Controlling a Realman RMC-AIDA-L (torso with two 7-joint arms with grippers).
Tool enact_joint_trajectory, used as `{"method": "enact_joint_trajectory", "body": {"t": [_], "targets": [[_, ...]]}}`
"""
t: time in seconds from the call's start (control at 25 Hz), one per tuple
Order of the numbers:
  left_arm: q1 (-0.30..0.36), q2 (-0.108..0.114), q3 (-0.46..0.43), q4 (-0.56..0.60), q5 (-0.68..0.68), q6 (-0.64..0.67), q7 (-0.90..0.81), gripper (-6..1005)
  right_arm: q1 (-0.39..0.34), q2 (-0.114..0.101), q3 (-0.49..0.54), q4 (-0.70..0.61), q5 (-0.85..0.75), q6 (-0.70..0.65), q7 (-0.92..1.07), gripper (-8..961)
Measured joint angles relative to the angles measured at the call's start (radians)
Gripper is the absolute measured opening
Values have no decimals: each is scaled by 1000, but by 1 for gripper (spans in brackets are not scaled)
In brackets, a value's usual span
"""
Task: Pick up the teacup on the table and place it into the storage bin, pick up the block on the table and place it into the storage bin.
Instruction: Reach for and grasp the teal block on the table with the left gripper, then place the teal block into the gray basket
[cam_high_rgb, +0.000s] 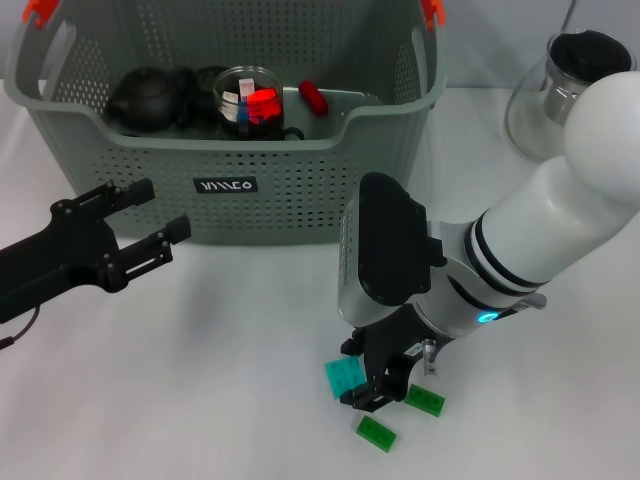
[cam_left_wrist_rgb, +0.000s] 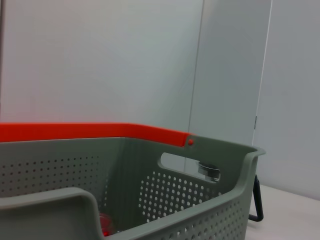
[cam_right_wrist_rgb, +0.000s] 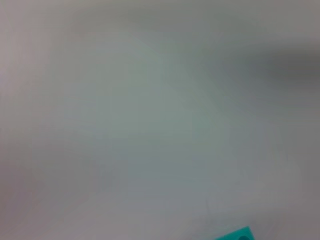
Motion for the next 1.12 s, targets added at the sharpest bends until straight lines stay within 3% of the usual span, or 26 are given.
{"method": "enact_joint_trajectory", "body": {"t": [0.12,0.32,0.52,1.12], "targets": [[-1,0,0,0,0,0,-1,690,0,0,0,0,-2,0,4,683],[-1,0,0,0,0,0,-3,690,0,0,0,1,-2,-1,10,482],[-1,0,0,0,0,5,-4,690,0,-3,0,2,-2,-2,22,423],[4,-2,-1,0,0,9,-4,690,-13,-6,42,-18,-4,-9,37,423]]}}
